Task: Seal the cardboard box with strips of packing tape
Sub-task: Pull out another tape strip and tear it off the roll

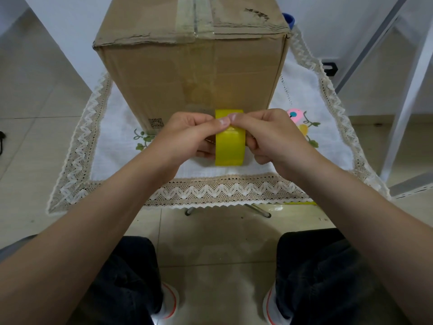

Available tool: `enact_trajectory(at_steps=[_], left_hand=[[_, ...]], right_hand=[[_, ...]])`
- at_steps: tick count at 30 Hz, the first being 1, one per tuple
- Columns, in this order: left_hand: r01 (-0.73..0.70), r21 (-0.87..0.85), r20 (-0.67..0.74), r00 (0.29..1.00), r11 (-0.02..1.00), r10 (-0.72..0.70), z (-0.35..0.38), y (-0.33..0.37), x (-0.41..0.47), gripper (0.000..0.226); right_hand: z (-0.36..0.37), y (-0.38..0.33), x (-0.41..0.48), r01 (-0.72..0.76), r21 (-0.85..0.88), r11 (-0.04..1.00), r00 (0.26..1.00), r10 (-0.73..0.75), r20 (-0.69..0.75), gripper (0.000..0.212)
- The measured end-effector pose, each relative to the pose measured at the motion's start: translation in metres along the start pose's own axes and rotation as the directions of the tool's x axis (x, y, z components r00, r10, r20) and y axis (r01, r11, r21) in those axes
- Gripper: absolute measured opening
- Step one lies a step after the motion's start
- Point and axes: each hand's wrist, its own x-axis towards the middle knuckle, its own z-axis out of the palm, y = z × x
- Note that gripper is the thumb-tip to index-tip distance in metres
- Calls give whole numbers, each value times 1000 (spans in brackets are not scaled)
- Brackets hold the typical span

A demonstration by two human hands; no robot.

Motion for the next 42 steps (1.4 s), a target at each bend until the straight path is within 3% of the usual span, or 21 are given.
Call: enact_trajectory(at_steps=[5, 10, 14, 17, 20, 23, 25, 32, 36, 42], left_hand=[[10, -13, -30, 999, 1000, -11, -1, 1, 2, 19], [68, -65, -10, 998, 996, -68, -1, 2, 4, 20], [136, -89, 100, 987, 987, -127, 0, 6, 3, 37], [193, -126, 112, 977, 973, -179, 2, 12, 6, 57], [132, -86, 72, 989, 987, -126, 6, 16, 8, 66], [18, 70, -16, 1000, 997, -17, 17, 18, 7, 56], [17, 67, -41, 999, 998, -14, 23, 20, 8, 51], [2, -13, -64, 998, 1000, -3, 32, 28, 16, 45], [5, 82, -56, 998, 997, 0, 40, 25, 20, 42], [-3, 226, -43, 999, 974, 13, 42, 15, 29, 40]], right_hand=[[1, -1, -1, -100, 150, 984, 991, 85, 103, 46], [0, 0, -5, -51, 109, 993, 994, 39, 103, 33], [-2, -7, -7, -45, 185, 982, 997, 34, 63, 28], [-5, -11, -7, -34, 221, 975, 999, 26, 39, 48], [-10, -14, -10, 85, 31, 996, 995, -83, -49, 40], [-18, -15, -15, 265, -197, 944, 951, -290, -109, 48], [-26, -14, -17, 312, -301, 901, 920, -366, -140, 47], [-68, -14, -8, 209, -502, 839, 910, -355, -215, 35], [-90, -6, 3, 148, -644, 750, 869, -410, -277, 36], [-119, 12, 25, -77, -814, 576, 819, -428, -381, 33]])
